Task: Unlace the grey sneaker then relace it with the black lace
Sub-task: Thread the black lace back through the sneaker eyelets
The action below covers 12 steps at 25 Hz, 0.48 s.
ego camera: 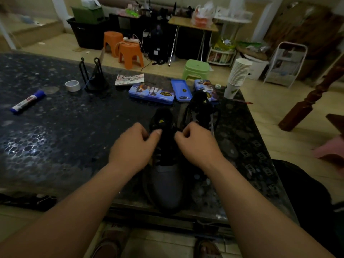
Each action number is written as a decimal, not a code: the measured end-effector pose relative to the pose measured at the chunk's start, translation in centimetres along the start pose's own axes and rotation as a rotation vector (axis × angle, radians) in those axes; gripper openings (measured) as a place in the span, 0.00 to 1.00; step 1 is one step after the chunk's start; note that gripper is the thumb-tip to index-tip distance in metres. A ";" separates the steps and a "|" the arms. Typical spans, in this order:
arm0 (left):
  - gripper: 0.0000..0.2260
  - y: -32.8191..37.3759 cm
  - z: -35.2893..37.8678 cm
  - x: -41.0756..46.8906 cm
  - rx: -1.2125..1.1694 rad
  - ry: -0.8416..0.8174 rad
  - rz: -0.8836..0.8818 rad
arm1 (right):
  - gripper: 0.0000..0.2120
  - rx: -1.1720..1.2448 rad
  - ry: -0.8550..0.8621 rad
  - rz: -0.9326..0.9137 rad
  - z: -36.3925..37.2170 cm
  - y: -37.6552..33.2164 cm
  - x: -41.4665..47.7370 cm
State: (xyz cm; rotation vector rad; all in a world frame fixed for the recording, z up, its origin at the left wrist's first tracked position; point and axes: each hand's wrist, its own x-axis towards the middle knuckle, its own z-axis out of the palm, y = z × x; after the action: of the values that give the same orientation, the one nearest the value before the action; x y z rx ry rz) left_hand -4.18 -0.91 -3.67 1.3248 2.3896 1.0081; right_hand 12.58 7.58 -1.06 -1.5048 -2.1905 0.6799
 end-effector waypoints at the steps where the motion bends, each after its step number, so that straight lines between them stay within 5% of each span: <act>1: 0.20 0.4 0.6 -0.4 0.004 -0.084 -0.013 | 0.14 0.009 -0.070 0.009 0.3 -0.3 -0.3; 6: 0.17 0.9 0.9 -0.6 0.011 -0.073 0.043 | 0.23 0.122 -0.103 0.003 1.0 -1.3 -0.7; 12: 0.13 1.5 1.2 -0.6 0.130 -0.060 0.086 | 0.11 0.008 -0.009 -0.048 1.7 -1.9 -0.4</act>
State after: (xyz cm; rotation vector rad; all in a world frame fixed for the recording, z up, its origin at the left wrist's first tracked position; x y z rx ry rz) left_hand -2.27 -0.35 -3.67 1.4916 2.4079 0.8336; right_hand 10.31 6.38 -1.29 -1.4430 -2.2206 0.6803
